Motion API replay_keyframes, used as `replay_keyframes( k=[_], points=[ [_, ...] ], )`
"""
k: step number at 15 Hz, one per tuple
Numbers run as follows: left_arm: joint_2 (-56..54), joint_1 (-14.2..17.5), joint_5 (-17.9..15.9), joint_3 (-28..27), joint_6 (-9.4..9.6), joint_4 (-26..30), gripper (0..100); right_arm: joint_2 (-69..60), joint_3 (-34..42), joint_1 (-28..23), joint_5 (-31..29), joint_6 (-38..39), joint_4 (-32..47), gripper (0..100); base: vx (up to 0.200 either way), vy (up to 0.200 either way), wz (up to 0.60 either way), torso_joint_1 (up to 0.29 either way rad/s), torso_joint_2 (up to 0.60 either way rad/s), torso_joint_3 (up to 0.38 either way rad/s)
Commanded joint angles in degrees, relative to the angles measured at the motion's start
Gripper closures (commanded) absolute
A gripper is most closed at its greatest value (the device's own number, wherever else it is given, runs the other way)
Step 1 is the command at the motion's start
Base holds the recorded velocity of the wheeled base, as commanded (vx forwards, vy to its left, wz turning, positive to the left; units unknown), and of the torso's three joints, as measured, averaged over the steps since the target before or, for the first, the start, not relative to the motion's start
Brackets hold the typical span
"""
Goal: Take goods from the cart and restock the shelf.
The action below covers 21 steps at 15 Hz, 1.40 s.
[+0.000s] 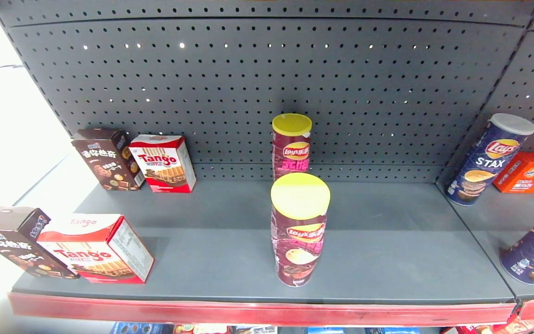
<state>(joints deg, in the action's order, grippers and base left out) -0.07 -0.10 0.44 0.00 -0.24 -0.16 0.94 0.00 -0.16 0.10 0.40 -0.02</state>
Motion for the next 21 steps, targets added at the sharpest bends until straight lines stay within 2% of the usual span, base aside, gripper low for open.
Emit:
replay_keyframes(
  k=[1,21],
  points=[
    [0.1,0.0,0.0,0.0,-0.02,0.0,0,0.0,0.0,0.0,0.0,-0.1,-0.1,0,0.0,0.0,0.0,0.0,0.0,0.0],
    [0.1,0.0,0.1,0.0,0.07,0.0,0,0.0,0.0,0.0,0.0,-0.2,0.0,0,0.0,0.0,0.0,0.0,0.0,0.0]
  ],
)
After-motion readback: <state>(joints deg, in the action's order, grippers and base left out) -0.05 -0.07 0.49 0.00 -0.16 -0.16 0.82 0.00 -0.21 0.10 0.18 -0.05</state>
